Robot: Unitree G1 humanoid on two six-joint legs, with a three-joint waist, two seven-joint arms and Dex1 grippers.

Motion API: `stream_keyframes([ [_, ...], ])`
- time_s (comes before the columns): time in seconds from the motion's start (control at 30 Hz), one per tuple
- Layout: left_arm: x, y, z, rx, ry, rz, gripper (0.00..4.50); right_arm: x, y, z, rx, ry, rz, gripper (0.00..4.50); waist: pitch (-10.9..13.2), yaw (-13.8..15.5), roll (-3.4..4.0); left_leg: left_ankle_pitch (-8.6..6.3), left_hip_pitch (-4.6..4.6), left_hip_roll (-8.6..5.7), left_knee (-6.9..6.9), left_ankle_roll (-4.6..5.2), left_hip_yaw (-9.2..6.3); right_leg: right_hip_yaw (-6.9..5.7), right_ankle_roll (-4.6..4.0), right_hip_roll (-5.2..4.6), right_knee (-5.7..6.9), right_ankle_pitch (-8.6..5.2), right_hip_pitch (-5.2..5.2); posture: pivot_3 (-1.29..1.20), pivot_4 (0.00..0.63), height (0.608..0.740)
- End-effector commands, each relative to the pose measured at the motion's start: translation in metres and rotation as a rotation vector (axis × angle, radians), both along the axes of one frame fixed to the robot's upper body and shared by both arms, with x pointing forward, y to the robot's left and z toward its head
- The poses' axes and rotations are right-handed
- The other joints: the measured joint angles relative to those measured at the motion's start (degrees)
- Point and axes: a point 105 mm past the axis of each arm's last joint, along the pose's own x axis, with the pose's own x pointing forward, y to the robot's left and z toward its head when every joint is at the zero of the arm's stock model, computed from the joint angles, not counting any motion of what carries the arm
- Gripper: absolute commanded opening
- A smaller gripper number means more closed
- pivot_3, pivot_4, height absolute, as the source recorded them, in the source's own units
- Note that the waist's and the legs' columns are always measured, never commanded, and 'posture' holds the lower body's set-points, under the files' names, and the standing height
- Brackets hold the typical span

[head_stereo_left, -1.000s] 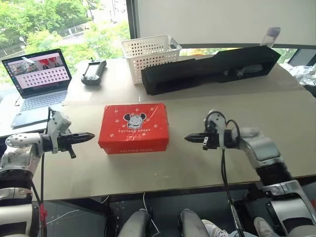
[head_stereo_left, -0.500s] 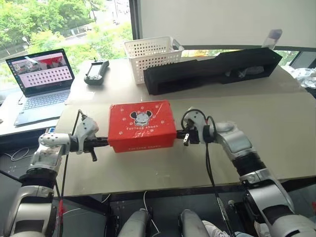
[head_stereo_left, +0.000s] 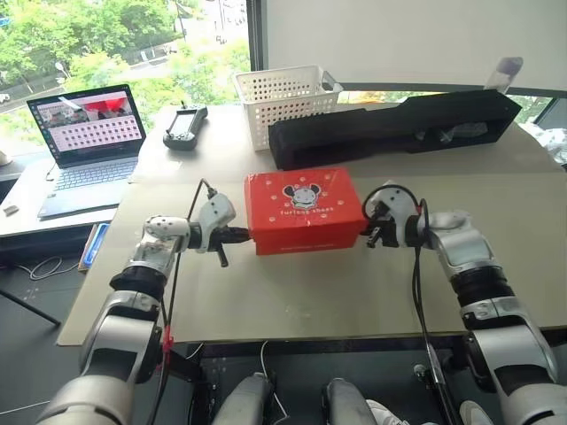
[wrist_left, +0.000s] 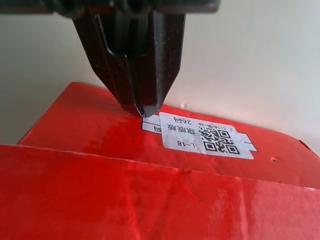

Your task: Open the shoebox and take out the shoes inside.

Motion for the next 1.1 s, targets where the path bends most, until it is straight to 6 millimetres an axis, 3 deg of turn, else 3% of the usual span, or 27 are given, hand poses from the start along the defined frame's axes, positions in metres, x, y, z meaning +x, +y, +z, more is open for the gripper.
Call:
stream_keyframes([
  [0.03,0.005,-0.032,0.019,-0.024,-0.088,-0.091,0.00,-0.008,0.012,-0.001,0.014,0.002,0.070,0.01,0.00,-0.03,-0.01,0.00,0.00,-0.01,0.01,0.00,0.00,-0.01,0.07,-0.01,-0.01,-0.04,0.02,0.00,0.150,0.738],
  [0.27,0.007,-0.037,0.020,-0.025,-0.090,-0.106,0.00,-0.011,0.005,-0.006,-0.005,0.003,0.043,0.01,0.00,-0.21,-0.02,0.00,-0.02,0.00,0.04,0.01,-0.01,-0.03,0.22,-0.01,0.00,-0.12,0.04,0.00,0.150,0.738],
  [0.37,0.005,-0.026,0.016,-0.015,-0.085,-0.102,0.00,-0.003,-0.002,-0.003,-0.003,-0.019,-0.017,0.01,0.00,-0.37,-0.02,0.00,-0.01,0.00,0.06,0.01,-0.01,-0.03,0.23,0.00,0.00,-0.12,0.05,0.00,0.150,0.738],
  [0.57,0.000,0.012,0.005,0.012,-0.073,-0.031,0.00,0.003,-0.031,0.002,-0.051,-0.038,-0.116,0.01,0.00,-0.93,-0.02,0.01,-0.01,-0.01,0.07,0.02,0.00,0.01,0.18,0.00,0.01,-0.08,0.02,0.00,0.150,0.738],
  [0.7,-0.003,0.049,-0.002,0.008,-0.074,0.086,0.00,-0.010,-0.056,0.005,-0.121,-0.030,-0.137,0.01,0.01,-1.12,-0.02,0.01,-0.03,0.00,0.04,0.02,0.00,0.03,0.03,0.02,0.03,0.01,-0.04,0.00,0.150,0.738],
  [0.87,-0.014,0.076,0.001,-0.077,-0.106,0.195,0.00,-0.039,-0.088,-0.003,-0.228,0.039,-0.180,0.01,-0.01,-1.14,0.02,0.00,0.03,0.04,0.01,0.01,-0.01,0.08,0.23,0.03,0.04,-0.13,-0.03,0.00,0.150,0.738],
  [0.97,-0.033,0.075,0.020,-0.226,-0.142,0.200,0.00,-0.073,-0.075,-0.006,-0.207,0.122,-0.080,0.01,-0.01,-1.05,0.02,-0.01,0.00,0.07,-0.01,0.01,-0.02,0.09,0.23,-0.02,0.02,-0.18,-0.05,0.00,0.150,0.738],
  [1.1,-0.061,0.063,0.025,-0.348,-0.128,0.229,0.00,-0.102,-0.026,0.010,-0.024,0.109,0.056,0.01,-0.02,-1.09,0.02,-0.03,-0.09,0.16,-0.02,0.04,-0.14,0.06,0.13,-0.04,0.03,-0.24,-0.12,0.00,0.150,0.738],
])
